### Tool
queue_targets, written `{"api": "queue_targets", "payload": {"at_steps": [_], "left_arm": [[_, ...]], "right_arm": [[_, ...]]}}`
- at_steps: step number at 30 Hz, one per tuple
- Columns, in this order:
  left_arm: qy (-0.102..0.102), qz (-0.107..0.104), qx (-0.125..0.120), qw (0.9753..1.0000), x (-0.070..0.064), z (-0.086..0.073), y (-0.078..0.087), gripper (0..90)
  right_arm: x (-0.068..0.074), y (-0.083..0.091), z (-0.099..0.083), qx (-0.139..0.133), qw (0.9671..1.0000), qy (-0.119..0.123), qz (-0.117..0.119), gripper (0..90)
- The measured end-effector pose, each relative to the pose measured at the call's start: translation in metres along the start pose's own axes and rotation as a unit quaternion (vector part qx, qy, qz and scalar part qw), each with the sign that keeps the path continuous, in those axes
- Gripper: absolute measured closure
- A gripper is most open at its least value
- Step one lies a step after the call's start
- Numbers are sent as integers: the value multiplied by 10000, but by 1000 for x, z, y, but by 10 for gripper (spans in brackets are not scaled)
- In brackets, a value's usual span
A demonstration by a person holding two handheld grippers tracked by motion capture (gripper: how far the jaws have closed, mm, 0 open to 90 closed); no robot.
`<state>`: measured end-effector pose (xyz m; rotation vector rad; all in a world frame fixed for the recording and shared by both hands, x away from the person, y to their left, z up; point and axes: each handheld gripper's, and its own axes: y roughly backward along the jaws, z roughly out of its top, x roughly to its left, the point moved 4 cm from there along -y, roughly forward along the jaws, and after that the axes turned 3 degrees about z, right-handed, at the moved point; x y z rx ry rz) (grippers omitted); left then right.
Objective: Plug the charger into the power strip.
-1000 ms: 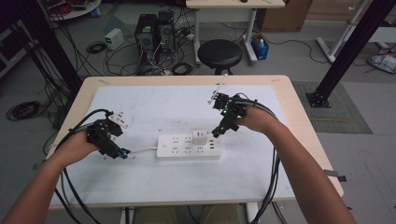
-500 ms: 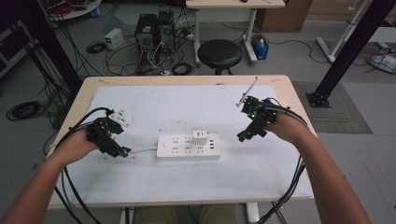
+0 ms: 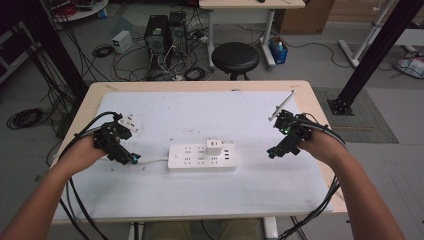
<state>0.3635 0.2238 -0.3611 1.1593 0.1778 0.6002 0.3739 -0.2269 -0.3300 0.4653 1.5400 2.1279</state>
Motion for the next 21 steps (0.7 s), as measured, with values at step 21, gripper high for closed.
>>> {"api": "queue_targets", "payload": {"at_steps": [21], "left_arm": [[175, 178, 109, 9996, 0, -5, -6, 198]], "right_arm": [[5, -16, -11, -174, 9997, -128, 86, 103]]}}
